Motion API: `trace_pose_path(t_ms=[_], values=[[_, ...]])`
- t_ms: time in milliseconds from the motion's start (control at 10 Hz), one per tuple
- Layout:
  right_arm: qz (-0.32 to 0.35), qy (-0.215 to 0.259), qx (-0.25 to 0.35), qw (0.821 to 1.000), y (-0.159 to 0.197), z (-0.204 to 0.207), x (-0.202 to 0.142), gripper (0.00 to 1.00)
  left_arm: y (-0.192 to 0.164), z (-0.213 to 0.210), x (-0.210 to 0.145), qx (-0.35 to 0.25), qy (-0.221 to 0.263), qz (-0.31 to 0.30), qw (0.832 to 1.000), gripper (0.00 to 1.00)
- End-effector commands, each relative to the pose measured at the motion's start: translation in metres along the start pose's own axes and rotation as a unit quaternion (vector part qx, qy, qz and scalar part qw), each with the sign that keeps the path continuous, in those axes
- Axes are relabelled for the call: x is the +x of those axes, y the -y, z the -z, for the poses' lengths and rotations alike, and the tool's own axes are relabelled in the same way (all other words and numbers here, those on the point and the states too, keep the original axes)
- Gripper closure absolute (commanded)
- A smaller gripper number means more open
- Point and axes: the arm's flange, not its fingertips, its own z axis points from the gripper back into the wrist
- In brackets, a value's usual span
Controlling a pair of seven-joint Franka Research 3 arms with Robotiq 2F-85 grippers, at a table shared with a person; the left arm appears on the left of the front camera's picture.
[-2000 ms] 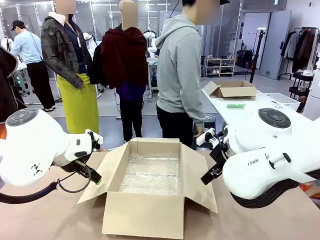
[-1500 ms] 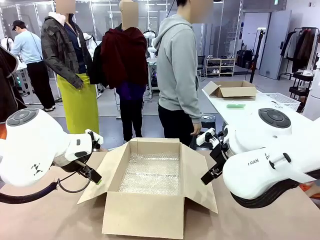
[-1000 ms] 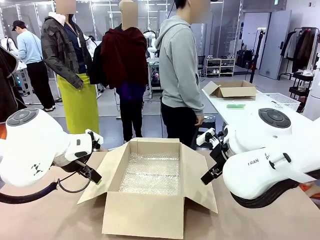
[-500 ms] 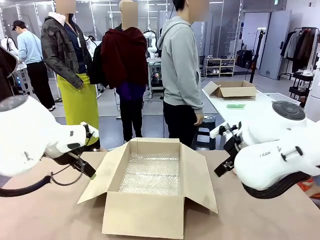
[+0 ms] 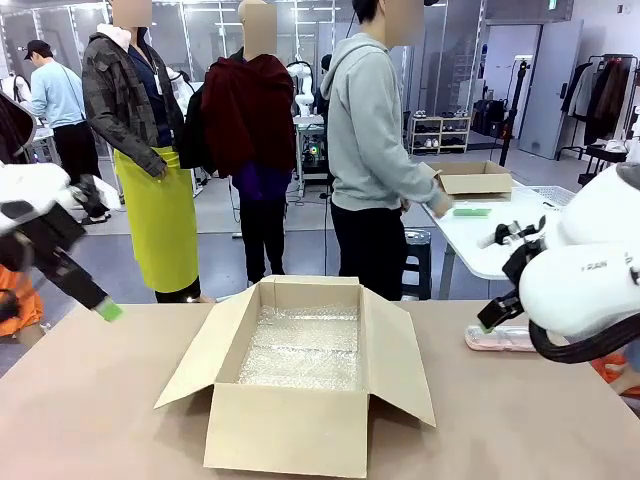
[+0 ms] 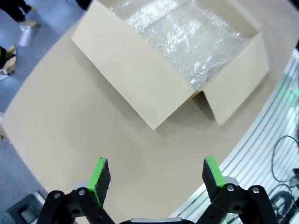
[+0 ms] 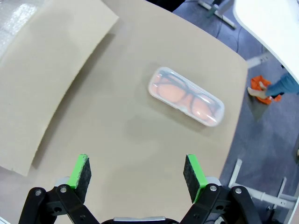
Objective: Pack the glasses set securely to prepare it for shipping.
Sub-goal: Place the Glasses case inside the Package Box.
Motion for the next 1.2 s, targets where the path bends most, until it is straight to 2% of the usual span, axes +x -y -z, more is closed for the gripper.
trace_pose_path(t_ms=[0, 100, 200, 500, 700, 1100], values=[[0.003, -0.006, -0.005, 1.0, 0.012, -0.013, -0.005, 0.0, -0.01, -0.02, -0.002, -0.019, 0.033, 0.015, 0.999, 0.0], [0.006, -0.013, 0.005, 1.0, 0.024, -0.014, -0.007, 0.0, -0.01, -0.026, -0.002, -0.019, 0.043, 0.017, 0.999, 0.0], [0.011, -0.022, -0.011, 1.0, 0.035, -0.012, -0.009, 0.0, -0.013, -0.031, -0.004, -0.013, 0.047, 0.017, 0.999, 0.0], [0.028, -0.004, -0.004, 1.0, 0.051, -0.015, -0.011, 0.0, -0.018, -0.046, -0.006, -0.021, 0.072, 0.015, 0.997, 0.0], [0.035, -0.007, -0.006, 0.999, 0.045, -0.015, -0.012, 0.0, -0.015, -0.04, -0.002, -0.012, 0.055, 0.006, 0.998, 0.0], [0.035, -0.007, -0.006, 0.999, 0.045, -0.015, -0.012, 0.0, -0.015, -0.04, -0.002, -0.012, 0.055, 0.006, 0.998, 0.0]])
